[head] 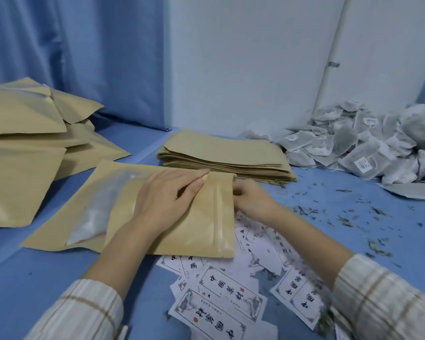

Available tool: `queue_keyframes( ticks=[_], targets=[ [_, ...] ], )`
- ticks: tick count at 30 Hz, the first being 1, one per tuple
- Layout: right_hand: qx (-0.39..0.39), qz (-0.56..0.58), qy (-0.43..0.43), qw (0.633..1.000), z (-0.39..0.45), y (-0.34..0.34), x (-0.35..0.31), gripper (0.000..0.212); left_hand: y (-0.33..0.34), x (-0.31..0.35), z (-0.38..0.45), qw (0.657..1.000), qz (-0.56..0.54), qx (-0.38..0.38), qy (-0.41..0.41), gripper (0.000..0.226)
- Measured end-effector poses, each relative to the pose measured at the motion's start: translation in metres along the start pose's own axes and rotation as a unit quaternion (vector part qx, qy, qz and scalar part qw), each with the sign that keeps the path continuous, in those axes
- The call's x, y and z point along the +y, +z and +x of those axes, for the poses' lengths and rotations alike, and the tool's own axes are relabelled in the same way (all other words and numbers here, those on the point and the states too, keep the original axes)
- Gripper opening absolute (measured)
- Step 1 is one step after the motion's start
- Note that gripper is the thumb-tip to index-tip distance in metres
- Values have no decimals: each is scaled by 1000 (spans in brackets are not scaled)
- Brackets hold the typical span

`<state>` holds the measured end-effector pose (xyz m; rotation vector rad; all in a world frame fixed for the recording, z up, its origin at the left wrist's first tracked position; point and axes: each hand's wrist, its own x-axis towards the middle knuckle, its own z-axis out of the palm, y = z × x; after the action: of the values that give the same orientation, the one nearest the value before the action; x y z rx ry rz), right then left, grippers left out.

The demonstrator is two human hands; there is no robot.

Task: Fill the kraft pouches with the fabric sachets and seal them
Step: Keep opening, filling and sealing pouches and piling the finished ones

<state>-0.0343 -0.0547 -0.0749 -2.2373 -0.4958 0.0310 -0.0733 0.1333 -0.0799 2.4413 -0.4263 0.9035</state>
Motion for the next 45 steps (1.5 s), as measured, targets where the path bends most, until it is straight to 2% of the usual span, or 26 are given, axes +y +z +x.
queue_keyframes(
  ticks=[1,3,6,7,9,13,16,19,22,27,30,32,38,40,42,43,45],
  targets=[
    [26,-6,1,1000,-6,-11,10,14,2,0,0,1000,9,-8,1,28],
    [28,-101,2,994,-19,-32,30,17,6,1,-2,999,27,-23,2,27],
    [-64,-265,30,962,-28,-38,50,71,9,3,-6,999,38,-29,1,23],
    [-71,-281,24,957,-29,-37,54,78,10,4,-6,999,37,-29,-4,22],
    [-44,-266,-4,963,-29,-34,57,71,10,5,-5,999,22,-28,-21,21],
    [55,-219,-27,974,-25,-34,55,28,5,4,-3,997,-44,-5,-62,20],
    [47,-143,15,989,-24,-33,56,15,1,4,-2,994,-79,25,-66,19],
    [62,-117,27,991,-23,-37,57,20,-1,5,-1,993,-97,29,-61,19],
    [82,-153,10,985,-20,-41,58,29,0,5,-2,993,-97,26,-61,20],
    [156,-230,8,961,-19,-44,62,27,-1,5,-2,992,-109,18,-59,20],
    [182,-182,26,966,-21,-52,60,41,-2,6,-2,992,-112,18,-49,20],
    [171,-137,31,975,-23,-56,56,41,-2,6,-2,992,-112,18,-49,21],
    [37,-17,84,996,-31,-62,54,19,-1,4,-2,993,-108,14,-49,20],
    [35,-12,75,996,-29,-64,56,17,-1,4,-2,993,-106,15,-49,21],
    [46,-22,53,997,-28,-67,56,25,-1,3,-2,993,-106,14,-50,20],
    [53,-46,39,997,-27,-69,55,31,-1,3,-2,993,-106,13,-51,20],
    [73,-110,7,991,-25,-72,56,30,-1,4,-2,993,-107,12,-52,20]
  ],
)
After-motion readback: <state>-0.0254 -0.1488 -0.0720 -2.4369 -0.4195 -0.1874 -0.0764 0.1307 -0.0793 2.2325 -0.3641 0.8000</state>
